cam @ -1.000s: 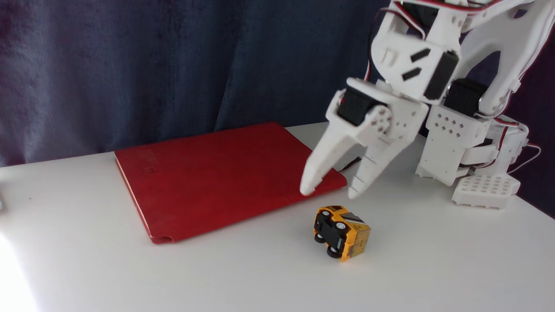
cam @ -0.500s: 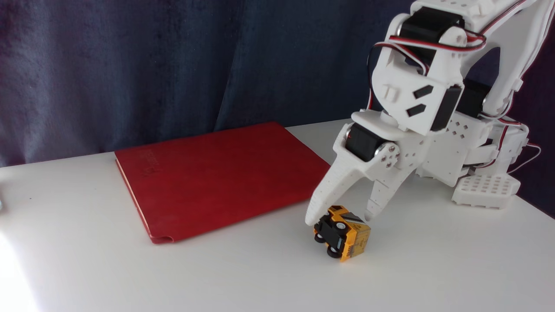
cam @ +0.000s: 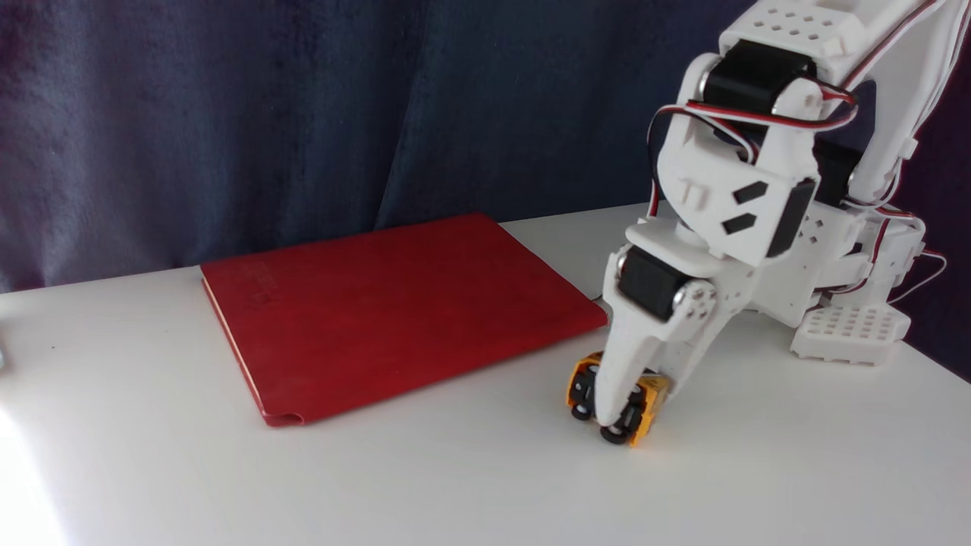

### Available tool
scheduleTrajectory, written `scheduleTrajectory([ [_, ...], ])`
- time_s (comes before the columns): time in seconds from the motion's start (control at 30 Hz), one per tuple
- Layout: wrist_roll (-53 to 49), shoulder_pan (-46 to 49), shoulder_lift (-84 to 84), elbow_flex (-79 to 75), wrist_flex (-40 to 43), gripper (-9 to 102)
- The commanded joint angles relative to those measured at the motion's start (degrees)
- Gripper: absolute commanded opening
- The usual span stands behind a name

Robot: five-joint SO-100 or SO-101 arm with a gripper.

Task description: Grasp a toy truck onto the red notebook.

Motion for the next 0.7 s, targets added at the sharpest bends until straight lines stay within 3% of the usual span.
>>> scheduleTrajectory([
  [0.0, -0.35, -0.79, 0.09, -0.26, 0.18, 9],
  [0.3, -3.96, -0.35, 6.59, 2.02, 1.85, 6],
  [0.4, -4.57, 0.09, 10.46, 2.72, 4.22, 17],
  [0.67, -16.52, 4.31, 38.94, 7.91, 15.12, 23],
])
